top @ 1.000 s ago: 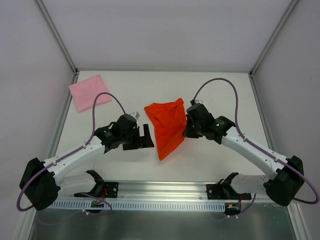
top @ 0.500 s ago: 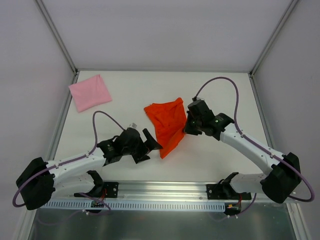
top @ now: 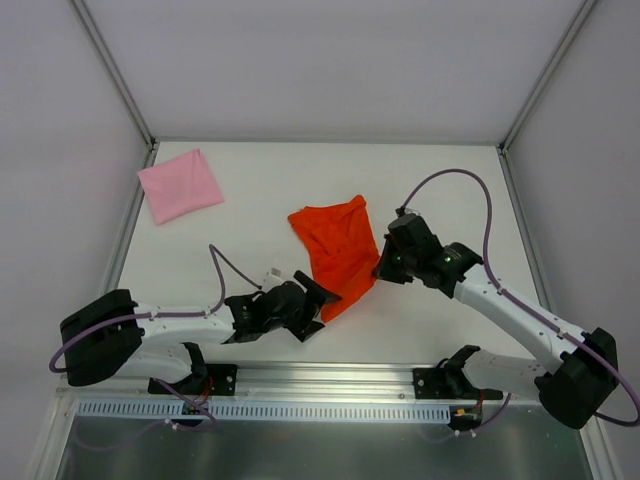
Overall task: Fold and stack the t-shirts
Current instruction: Grab one side of the 2/3 rectangular tshirt with both arms
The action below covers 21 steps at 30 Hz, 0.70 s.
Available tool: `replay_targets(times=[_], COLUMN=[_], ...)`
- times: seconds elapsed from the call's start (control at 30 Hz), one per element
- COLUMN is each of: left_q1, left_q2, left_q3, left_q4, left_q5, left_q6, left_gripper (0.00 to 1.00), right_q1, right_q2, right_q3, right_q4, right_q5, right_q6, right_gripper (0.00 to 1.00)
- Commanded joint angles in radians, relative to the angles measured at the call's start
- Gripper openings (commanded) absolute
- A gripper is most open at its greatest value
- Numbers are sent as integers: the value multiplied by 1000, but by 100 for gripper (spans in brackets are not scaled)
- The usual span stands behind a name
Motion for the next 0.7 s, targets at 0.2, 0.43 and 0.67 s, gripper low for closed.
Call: replay_targets(times=[0.2,0.43,0.67], left_q1=[-23,-29,-29], left_q2=[21,10,-103], left_q3=[11,34,109], left_q4=[66,39,-224], left_q5=[-197,-201,-235], left_q6=[-90,-66,-29], left_gripper=[47,3,0], right_q1=[-6,-8,-42], right_q2=[-82,-75,-10], right_q3=[-65,-82,29], right_q4=[-14,-4,-11], right_q5=[10,10,26], right_q6=[28,31,-42], right_gripper=[1,1,1])
